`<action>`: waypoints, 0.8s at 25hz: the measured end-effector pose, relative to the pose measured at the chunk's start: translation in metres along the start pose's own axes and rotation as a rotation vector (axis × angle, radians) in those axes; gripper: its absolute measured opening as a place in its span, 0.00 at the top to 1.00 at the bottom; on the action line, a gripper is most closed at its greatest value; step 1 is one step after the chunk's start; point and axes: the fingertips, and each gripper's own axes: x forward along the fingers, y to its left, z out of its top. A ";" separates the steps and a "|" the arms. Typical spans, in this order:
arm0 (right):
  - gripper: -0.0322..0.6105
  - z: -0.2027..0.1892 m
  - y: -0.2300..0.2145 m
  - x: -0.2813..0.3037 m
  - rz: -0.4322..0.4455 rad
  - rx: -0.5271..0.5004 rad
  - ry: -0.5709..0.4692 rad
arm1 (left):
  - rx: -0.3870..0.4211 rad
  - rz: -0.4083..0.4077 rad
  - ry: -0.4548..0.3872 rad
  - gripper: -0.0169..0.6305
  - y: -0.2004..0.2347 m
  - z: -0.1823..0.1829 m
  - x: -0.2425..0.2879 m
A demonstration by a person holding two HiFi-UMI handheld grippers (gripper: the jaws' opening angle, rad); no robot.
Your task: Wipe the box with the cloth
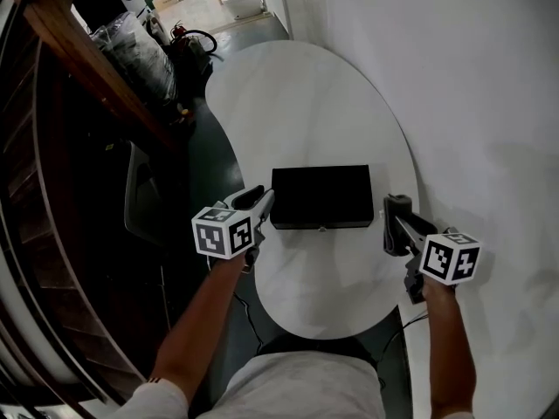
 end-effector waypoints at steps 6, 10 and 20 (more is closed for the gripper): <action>0.79 0.038 0.039 -0.016 0.049 -0.146 -0.121 | 0.096 -0.055 -0.159 0.83 -0.036 0.046 -0.033; 0.79 0.062 0.068 -0.025 0.095 -0.232 -0.214 | 0.158 -0.094 -0.259 0.86 -0.061 0.074 -0.054; 0.79 0.104 0.143 -0.053 0.211 -0.418 -0.430 | 0.290 -0.181 -0.467 0.91 -0.111 0.114 -0.097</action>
